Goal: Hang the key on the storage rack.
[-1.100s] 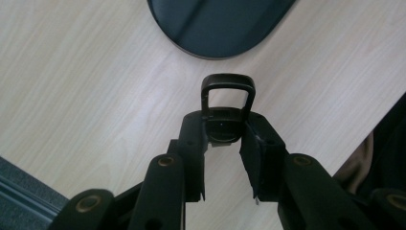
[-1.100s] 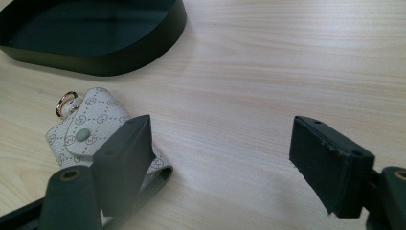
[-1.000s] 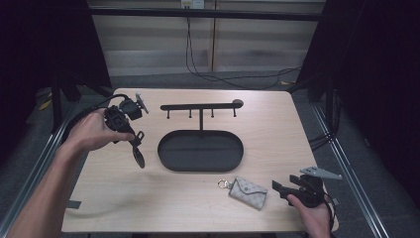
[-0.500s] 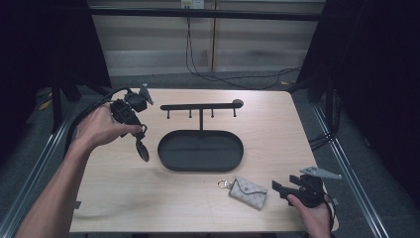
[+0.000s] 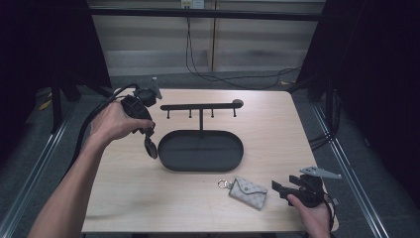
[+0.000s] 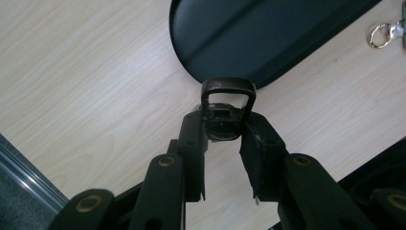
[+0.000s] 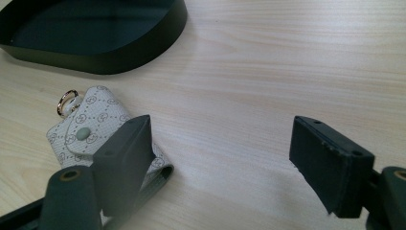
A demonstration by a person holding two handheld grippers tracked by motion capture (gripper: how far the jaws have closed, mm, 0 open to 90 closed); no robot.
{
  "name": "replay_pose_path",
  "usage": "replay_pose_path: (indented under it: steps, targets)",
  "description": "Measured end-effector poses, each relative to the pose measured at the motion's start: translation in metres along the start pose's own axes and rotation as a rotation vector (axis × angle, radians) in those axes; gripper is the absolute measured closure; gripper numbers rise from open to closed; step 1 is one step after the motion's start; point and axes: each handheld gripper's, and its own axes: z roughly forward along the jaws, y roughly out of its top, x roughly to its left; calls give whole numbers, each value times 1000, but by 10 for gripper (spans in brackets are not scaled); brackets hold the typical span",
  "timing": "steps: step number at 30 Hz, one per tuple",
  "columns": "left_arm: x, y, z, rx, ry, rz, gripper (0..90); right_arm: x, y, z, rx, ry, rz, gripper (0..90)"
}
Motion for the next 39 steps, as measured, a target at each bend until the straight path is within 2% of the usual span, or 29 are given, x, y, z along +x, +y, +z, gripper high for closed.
replay_pose_path:
  steps: [2, 4, 6, 7, 8, 12, 14, 16, 17, 23, 24, 26, 33, 35, 36, 39]
  targets:
    - [0, 2, -1, 1, -15, -13, 711, 0, 0, 0, 0, 0, -1, 229]
    - [-2, 5, 0, 1, -11, -29, 710, 0, 0, 0, 0, 1, -2, 229]
    - [-3, 7, 0, 12, -26, -17, 710, 0, 0, 0, 2, 3, -2, 230]
    - [-4, 8, 1, 10, -22, -29, 710, 0, 0, 0, 3, 3, -2, 230]
    - [-5, 9, 1, 14, -4, -19, 710, 0, 0, 0, 3, 3, -2, 230]
    - [-9, 15, 2, 23, 7, -21, 710, 0, 0, 0, 3, 3, -2, 230]
    - [-9, 19, 3, 31, -6, -21, 710, 0, 0, 0, 1, 4, -3, 230]
    - [-9, 23, 4, 31, 12, -38, 710, 0, 0, 0, 1, 3, -1, 230]
    - [-9, 26, 5, 33, 7, -50, 711, 0, 0, 0, 0, 2, -1, 230]
    - [-15, 40, 4, 36, 7, -43, 711, -1, 0, 0, -1, 9, 5, 230]
    - [-16, 42, 5, 36, -2, -51, 710, -1, 0, 0, -3, 9, 2, 230]
    - [-18, 46, 6, 45, 9, -58, 711, 0, 0, -1, -5, 10, 2, 230]
    - [-14, 56, 14, 56, 30, -95, 710, 0, -1, -1, -6, 18, -2, 231]
    - [-13, 58, 16, 58, 24, -103, 710, 0, 0, -1, -5, 18, -2, 231]
    - [-13, 59, 17, 55, 41, -124, 710, -1, 0, -1, -3, 18, -1, 231]
    - [-12, 60, 18, 51, 35, -121, 710, -1, 0, -1, -4, 21, 0, 231]
